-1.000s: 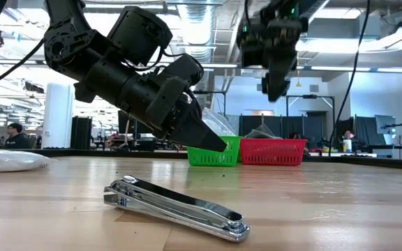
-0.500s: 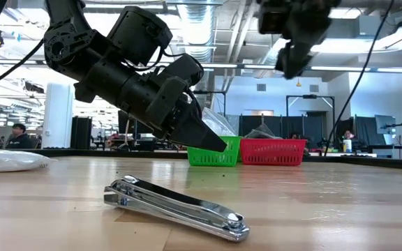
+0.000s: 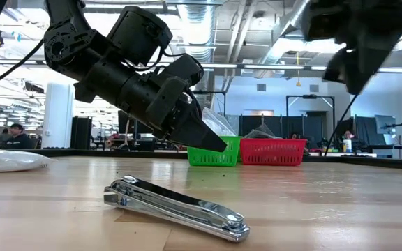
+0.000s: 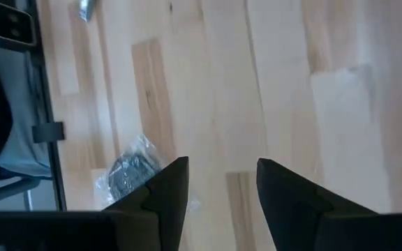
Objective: Pick & Place Travel size toiletries
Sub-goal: Put the hairbrush into the right green bin
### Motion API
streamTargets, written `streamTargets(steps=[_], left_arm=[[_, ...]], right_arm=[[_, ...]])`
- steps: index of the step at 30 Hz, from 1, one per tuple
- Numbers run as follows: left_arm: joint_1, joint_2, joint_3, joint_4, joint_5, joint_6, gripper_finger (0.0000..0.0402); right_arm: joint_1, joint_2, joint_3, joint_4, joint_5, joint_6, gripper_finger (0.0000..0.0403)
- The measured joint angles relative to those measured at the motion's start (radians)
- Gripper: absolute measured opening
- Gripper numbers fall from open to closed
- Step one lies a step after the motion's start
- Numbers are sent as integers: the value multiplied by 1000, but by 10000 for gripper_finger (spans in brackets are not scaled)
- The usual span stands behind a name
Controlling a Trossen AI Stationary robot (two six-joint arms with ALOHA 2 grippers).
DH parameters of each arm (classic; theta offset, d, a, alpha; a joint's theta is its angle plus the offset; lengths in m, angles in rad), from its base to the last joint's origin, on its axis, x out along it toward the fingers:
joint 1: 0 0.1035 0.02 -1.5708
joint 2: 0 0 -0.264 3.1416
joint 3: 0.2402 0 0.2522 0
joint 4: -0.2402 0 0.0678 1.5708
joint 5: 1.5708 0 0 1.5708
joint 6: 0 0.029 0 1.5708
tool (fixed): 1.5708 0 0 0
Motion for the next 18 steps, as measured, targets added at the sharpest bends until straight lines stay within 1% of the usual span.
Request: streamTargets(steps=[5,10,12,18], left_arm=[[0,0,0,0,0,-6,40],[-2,0,0,1,0,-20,40],[-2,0,0,4,11,-42,40],[-6,0,0,18,59,-66,40]], right_arm=[[115,19,-37,6,73,128,155],[214,46,-66,15,90,273,155],[254,58,-68,16,116,323,157],[346,125,-66,60,156,400,160]])
